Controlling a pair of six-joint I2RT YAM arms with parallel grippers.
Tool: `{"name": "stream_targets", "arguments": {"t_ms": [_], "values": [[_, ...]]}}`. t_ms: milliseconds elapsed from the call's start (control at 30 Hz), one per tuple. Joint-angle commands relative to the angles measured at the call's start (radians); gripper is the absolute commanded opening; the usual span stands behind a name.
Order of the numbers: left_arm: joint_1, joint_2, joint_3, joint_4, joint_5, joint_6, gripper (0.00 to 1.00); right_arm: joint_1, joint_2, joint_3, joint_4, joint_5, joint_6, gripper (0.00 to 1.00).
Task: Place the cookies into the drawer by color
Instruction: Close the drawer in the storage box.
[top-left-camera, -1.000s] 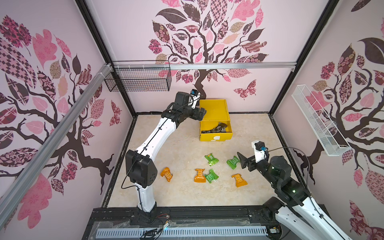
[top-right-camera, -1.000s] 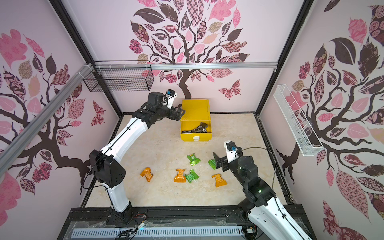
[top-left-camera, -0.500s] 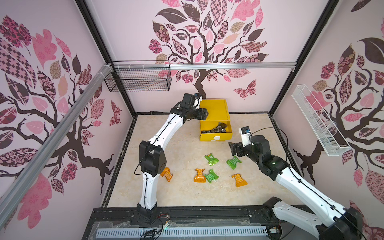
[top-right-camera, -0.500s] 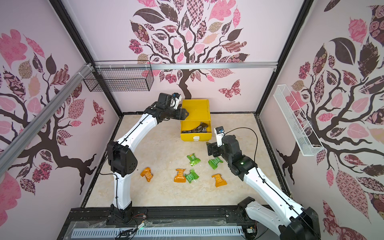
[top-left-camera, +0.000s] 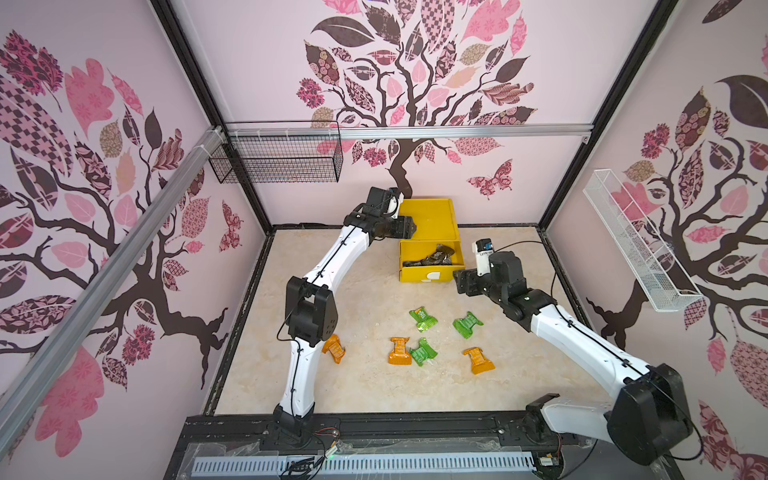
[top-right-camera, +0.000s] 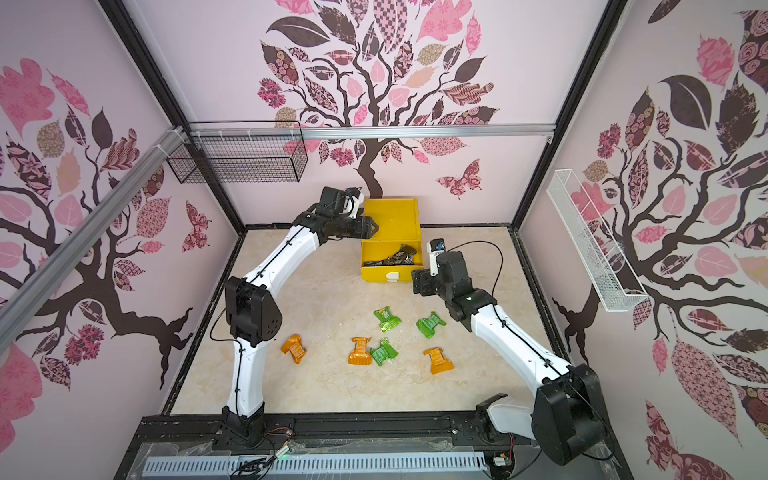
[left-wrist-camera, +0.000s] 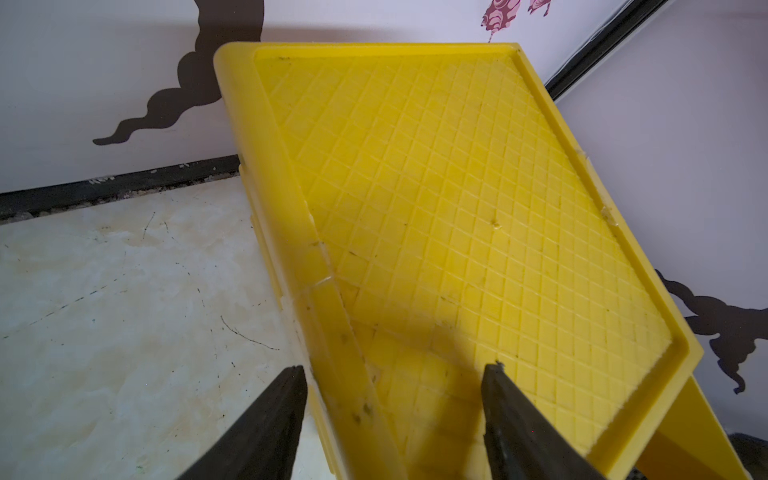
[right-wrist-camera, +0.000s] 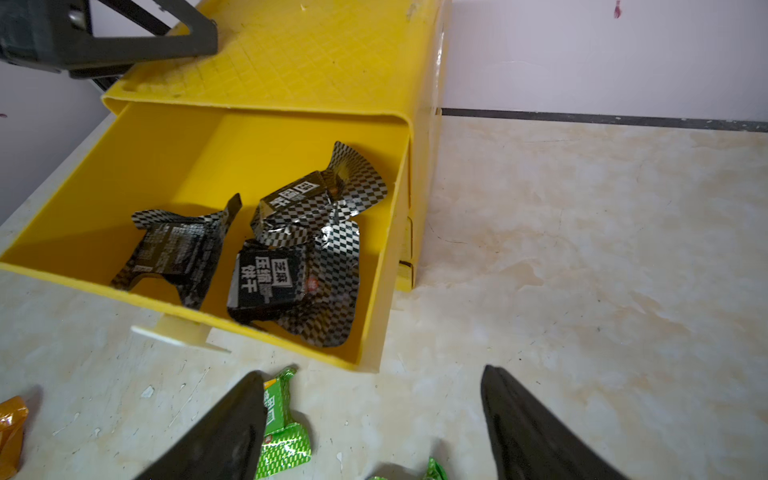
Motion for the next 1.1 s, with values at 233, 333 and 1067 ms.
{"name": "stream_targets", "arguments": {"t_ms": [233, 333, 1067], "values": [[0.003, 0.024, -0.044, -0.012, 0.021, -0.011, 0.66, -0.026, 0.12, 0.114, 0.06, -0.028, 0.035, 0.77], [0.003, 0.022, -0.051, -0.011, 0.022, -0.01, 0.66, -0.028, 0.153, 0.14, 0.075, -0.021, 0.04, 0.75], [0.002, 0.031, -0.062, 0.0, 0.034, -0.01, 0.66, -0.037, 0.383, 0.287, 0.203, 0.12, 0.052, 0.74]]}}
